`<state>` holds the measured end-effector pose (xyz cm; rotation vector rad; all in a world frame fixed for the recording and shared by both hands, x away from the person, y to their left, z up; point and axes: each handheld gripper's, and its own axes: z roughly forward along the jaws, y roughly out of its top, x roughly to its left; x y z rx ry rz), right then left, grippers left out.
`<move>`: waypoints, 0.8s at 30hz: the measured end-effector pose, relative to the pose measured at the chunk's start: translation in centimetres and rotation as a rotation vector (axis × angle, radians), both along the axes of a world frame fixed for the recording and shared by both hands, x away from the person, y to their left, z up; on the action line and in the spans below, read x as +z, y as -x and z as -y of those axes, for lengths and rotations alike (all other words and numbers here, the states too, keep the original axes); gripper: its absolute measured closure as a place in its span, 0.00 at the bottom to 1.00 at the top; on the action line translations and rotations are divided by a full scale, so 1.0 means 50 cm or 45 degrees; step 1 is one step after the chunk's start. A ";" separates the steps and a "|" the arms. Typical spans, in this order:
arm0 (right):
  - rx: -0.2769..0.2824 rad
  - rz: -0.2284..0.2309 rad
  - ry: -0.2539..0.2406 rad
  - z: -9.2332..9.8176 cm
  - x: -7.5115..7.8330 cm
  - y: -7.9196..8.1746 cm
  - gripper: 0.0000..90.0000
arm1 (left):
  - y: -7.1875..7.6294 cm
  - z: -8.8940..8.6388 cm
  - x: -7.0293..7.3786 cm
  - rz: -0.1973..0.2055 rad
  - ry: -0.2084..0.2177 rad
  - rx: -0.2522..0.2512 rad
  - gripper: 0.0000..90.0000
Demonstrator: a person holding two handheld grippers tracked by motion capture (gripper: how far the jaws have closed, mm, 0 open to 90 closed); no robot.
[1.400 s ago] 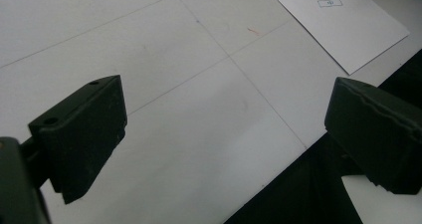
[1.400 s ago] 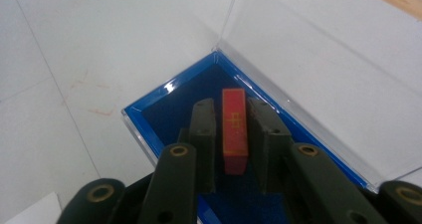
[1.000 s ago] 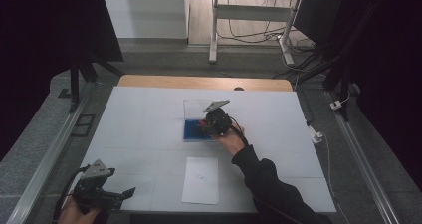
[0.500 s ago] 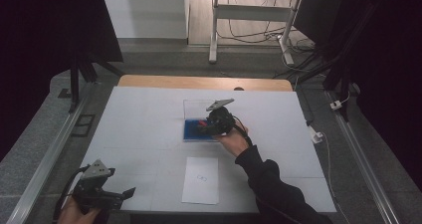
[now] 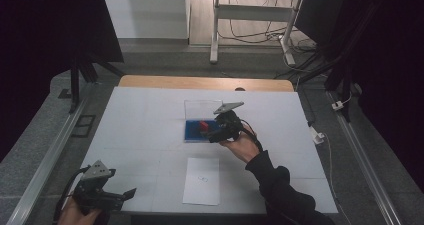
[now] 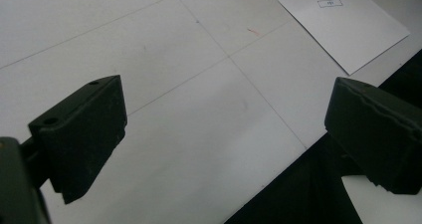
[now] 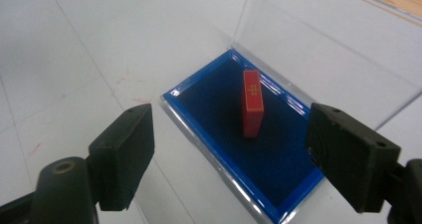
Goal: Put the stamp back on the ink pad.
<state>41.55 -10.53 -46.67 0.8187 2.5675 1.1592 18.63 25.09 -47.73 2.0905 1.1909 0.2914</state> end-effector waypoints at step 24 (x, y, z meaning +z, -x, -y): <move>0.010 -0.046 -0.076 0.091 0.019 0.103 0.00 | 0.001 0.000 0.000 0.004 0.000 0.001 0.04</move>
